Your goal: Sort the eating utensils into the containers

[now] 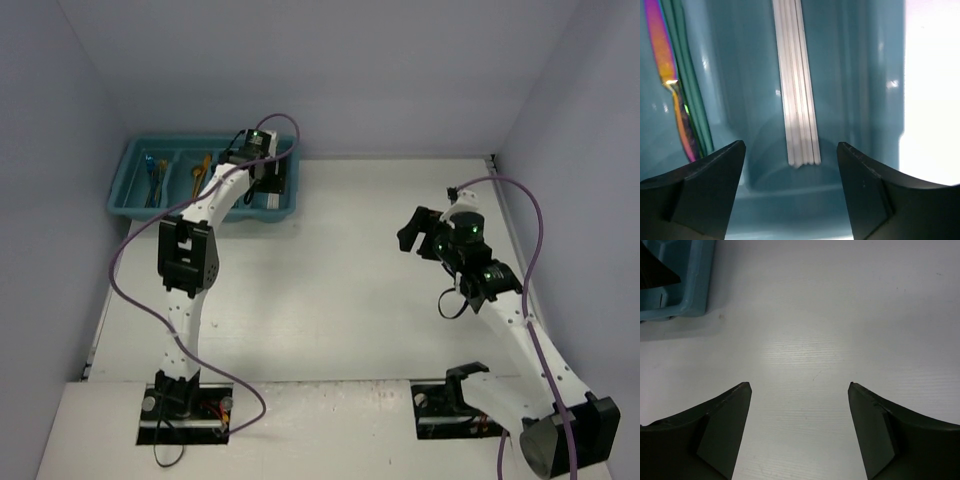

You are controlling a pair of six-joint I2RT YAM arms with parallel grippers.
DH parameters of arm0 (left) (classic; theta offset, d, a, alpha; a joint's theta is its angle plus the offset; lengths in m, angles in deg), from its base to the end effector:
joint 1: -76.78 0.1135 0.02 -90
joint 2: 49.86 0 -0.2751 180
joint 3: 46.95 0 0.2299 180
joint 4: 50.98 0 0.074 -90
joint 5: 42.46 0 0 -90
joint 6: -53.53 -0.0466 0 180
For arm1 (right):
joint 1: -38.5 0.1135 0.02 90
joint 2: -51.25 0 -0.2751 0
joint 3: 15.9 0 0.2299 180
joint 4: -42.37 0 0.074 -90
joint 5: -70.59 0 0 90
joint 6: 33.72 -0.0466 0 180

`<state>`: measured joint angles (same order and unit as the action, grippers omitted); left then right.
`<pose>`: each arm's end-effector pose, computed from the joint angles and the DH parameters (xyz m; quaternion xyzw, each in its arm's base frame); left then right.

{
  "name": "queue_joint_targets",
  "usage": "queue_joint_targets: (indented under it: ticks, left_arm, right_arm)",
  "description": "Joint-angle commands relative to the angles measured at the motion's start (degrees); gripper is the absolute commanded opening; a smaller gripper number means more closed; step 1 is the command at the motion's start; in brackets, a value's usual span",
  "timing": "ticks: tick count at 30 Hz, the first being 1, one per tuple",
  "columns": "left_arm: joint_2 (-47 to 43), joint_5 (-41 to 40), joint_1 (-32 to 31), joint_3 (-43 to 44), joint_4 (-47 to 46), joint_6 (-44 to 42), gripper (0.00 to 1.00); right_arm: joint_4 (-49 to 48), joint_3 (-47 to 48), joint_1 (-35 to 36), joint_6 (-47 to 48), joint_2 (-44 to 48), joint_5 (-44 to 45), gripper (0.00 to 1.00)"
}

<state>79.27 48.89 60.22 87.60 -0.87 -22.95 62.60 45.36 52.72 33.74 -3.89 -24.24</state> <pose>0.4868 -0.1459 0.2638 0.0290 0.9223 -0.1104 0.3691 0.2008 0.0549 0.3344 0.0313 0.7877 0.2253 0.5725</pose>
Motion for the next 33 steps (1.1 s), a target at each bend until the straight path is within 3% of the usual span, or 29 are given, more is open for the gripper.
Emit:
queue_joint_targets:
  ticks: [1,5,7,13,17,27,33]
  left_arm:
    - [-15.7,-0.2,-0.2,-3.5,-0.4,-0.3,0.74]
    - [-30.7,-4.6,-0.2,-14.0,-2.2,-0.6,0.87]
    - [-39.4,-7.0,-0.1,-20.3,-4.3,-1.1,0.96]
    - [-64.6,-14.9,0.3,-37.2,-4.4,-5.1,0.97]
    - [-81.2,-19.6,0.3,-43.6,1.3,-6.9,0.97]
    - [-103.7,-28.2,0.0,-56.8,10.1,-3.2,0.97]
    - [-110.6,-25.9,0.0,-64.8,10.6,-0.1,0.97]
  right_arm:
    - [-0.4,2.9,-0.2,1.6,2.1,3.2,0.84]
    - [1.5,5.1,-0.2,1.8,4.6,6.2,1.00]
    - [2.2,5.8,-0.2,2.4,5.8,7.7,1.00]
    - [6.4,10.5,-0.1,5.0,9.0,9.8,1.00]
    - [7.2,12.5,-0.1,8.6,12.1,13.5,1.00]
    - [7.2,13.4,1.2,16.2,17.3,22.5,1.00]
    - [6.6,10.5,2.9,17.1,18.6,26.1,1.00]
